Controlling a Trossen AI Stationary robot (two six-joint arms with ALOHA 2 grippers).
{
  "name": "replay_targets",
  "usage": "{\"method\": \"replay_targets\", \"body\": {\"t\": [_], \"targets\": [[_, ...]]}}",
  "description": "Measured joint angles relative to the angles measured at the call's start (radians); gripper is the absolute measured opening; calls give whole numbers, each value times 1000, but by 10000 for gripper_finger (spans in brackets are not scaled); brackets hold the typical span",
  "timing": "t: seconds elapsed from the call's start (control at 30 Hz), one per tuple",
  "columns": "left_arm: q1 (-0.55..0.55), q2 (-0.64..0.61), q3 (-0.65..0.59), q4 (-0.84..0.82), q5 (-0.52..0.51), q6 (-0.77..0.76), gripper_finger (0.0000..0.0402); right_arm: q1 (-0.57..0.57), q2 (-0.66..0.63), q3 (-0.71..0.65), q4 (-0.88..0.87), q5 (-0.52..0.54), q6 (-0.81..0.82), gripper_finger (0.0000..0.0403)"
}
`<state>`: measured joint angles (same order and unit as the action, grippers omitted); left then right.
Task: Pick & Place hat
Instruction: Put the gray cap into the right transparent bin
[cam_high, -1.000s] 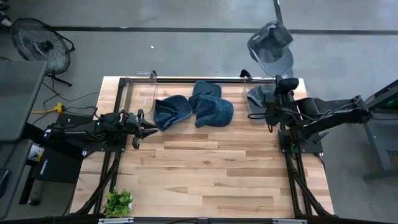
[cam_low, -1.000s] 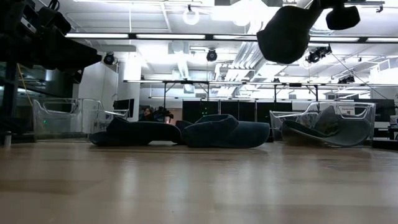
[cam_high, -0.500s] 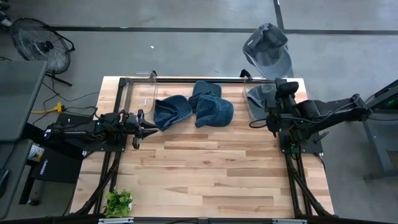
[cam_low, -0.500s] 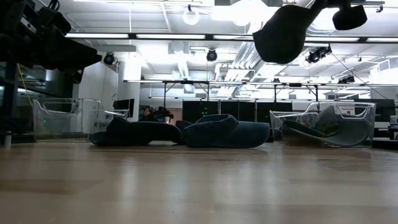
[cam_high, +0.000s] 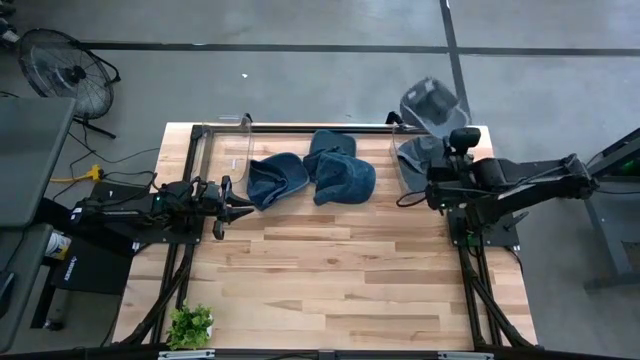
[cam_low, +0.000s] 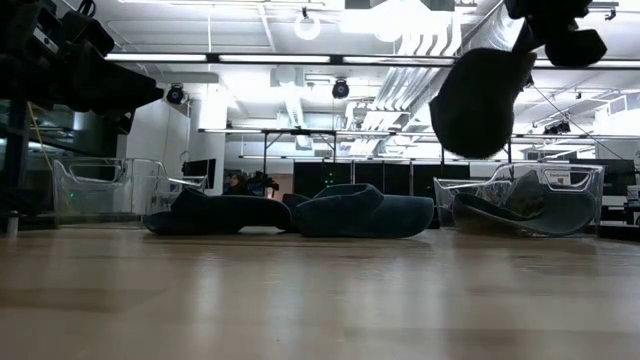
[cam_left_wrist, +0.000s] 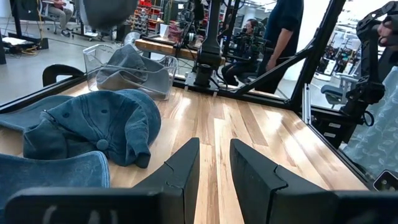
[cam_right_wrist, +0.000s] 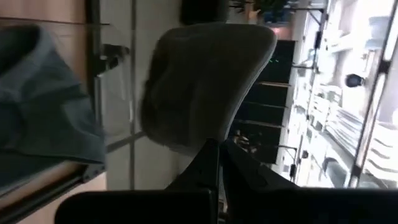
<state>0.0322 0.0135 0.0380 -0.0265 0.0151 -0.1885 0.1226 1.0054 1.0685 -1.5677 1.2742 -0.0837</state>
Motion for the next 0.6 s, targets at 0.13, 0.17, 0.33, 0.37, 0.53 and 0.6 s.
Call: {"method": "replay_targets", "body": {"t": [0.13, 0.17, 0.33, 0.37, 0.53, 0.6], "targets": [[0, 0, 0, 0, 0, 0, 87, 15, -4, -18, -3, -90, -3, 0], [0, 0, 0, 0, 0, 0, 87, 18, -4, -26, -2, -128, -3, 0], [0, 0, 0, 0, 0, 0, 87, 23, -5, -69, -3, -202, -2, 0], [0, 0, 0, 0, 0, 0, 87, 21, -5, -79, -3, -222, 2, 0], [0, 0, 0, 0, 0, 0, 87, 19, -5, -133, -3, -322, 65, 0], [0, 0, 0, 0, 0, 0, 87, 19, -5, -157, -3, -342, 74, 0]]}}
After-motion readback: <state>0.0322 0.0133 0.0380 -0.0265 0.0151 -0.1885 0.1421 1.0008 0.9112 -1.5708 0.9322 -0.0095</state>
